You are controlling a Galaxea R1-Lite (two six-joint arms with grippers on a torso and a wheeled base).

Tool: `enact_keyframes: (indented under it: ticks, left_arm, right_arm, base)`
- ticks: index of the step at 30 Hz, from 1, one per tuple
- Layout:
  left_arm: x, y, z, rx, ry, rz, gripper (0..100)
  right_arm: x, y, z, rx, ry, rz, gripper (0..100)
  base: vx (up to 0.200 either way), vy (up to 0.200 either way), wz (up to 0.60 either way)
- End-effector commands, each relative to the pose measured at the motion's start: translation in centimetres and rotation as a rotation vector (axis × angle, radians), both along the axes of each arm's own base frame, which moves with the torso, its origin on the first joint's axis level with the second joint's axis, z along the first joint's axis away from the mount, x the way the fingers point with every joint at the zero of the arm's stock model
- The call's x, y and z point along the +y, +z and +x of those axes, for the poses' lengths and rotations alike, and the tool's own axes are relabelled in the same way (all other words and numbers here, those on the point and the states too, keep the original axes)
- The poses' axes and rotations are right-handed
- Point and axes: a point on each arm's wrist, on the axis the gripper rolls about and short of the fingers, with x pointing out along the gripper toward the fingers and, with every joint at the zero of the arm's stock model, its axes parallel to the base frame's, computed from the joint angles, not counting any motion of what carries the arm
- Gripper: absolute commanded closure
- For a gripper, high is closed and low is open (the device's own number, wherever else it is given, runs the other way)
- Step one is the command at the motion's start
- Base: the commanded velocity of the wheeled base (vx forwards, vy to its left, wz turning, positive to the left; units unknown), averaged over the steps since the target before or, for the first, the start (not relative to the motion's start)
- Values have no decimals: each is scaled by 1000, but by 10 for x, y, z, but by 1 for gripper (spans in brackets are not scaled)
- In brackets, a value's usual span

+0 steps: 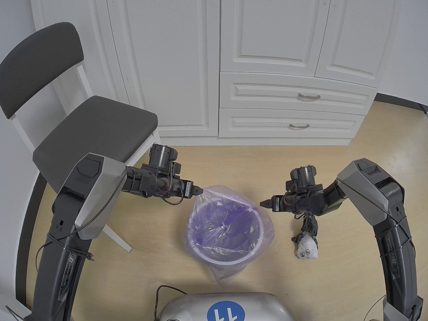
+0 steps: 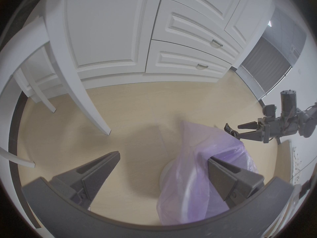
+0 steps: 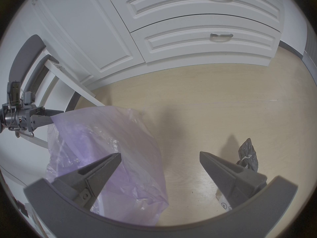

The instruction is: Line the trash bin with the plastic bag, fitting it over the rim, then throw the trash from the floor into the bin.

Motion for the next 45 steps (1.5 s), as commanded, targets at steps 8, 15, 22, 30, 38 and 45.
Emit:
enact_keyframes:
  ticks: [8, 15, 22, 30, 38, 45]
  left_arm:
    - [14, -61, 14, 49, 63, 53, 0]
    - [21, -74, 16, 57, 50, 28, 0]
    - [18, -49, 18, 9, 42, -4, 0]
    - [28, 20, 17, -40, 57, -96, 0]
    - [35, 14, 7, 15, 46, -86, 0]
    - [35, -15, -10, 106, -63, -45, 0]
  right_arm:
    - [1, -11, 0, 13, 2, -3, 0]
    - [5, -18, -2, 25, 11, -8, 0]
    - [4, -17, -1, 24, 7, -9, 0]
    - [3, -18, -2, 28, 8, -9, 0]
    - [3, -19, -2, 30, 7, -11, 0]
    - [3, -22, -3, 35, 9, -15, 0]
  base:
    - [0, 0, 0]
    - [0, 0, 0]
    - [0, 0, 0]
    - [0, 0, 0]
    - [0, 0, 0]
    - [0, 0, 0]
